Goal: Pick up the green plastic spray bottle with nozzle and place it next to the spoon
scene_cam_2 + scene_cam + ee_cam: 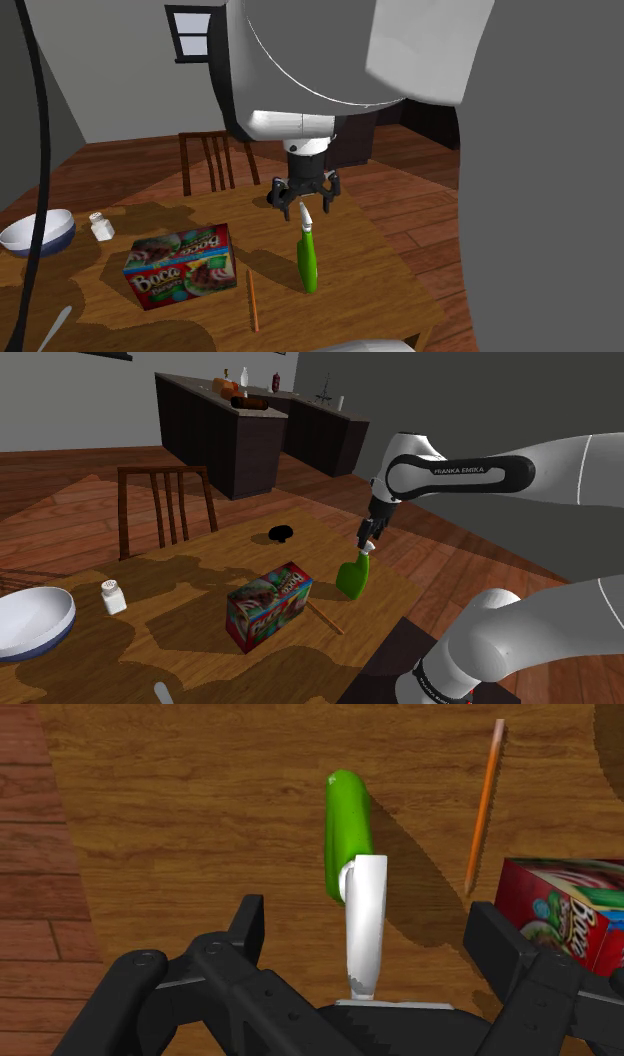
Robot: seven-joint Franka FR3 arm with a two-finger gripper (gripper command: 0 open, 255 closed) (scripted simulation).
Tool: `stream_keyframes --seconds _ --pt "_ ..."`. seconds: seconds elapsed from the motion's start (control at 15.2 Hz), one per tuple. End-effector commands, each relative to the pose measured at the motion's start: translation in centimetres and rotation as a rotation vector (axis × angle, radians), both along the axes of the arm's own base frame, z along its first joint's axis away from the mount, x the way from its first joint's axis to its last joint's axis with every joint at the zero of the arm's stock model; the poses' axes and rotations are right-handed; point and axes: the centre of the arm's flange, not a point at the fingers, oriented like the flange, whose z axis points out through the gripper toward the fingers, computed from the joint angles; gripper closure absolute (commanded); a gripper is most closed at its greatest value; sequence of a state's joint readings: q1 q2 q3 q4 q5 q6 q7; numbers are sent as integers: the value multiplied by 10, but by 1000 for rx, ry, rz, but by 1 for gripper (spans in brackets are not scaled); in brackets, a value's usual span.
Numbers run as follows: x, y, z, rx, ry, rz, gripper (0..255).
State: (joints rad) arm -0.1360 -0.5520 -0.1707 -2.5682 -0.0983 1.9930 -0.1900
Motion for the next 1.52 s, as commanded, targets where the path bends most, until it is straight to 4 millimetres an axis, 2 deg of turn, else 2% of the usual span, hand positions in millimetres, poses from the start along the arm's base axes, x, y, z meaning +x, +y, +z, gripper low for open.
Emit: stream_keyframes --seconds 0.0,0.13,0.59,0.66,1.25,1.45 --pt "0 1 -11 0 -1 0 0" --pt "0 1 -19 0 -1 0 0" --pt "0 1 -19 0 -1 0 0" --pt "0 1 -19 0 -1 0 255" --pt "0 1 -19 0 -1 0 255" --pt "0 1 -3 0 -1 0 255"
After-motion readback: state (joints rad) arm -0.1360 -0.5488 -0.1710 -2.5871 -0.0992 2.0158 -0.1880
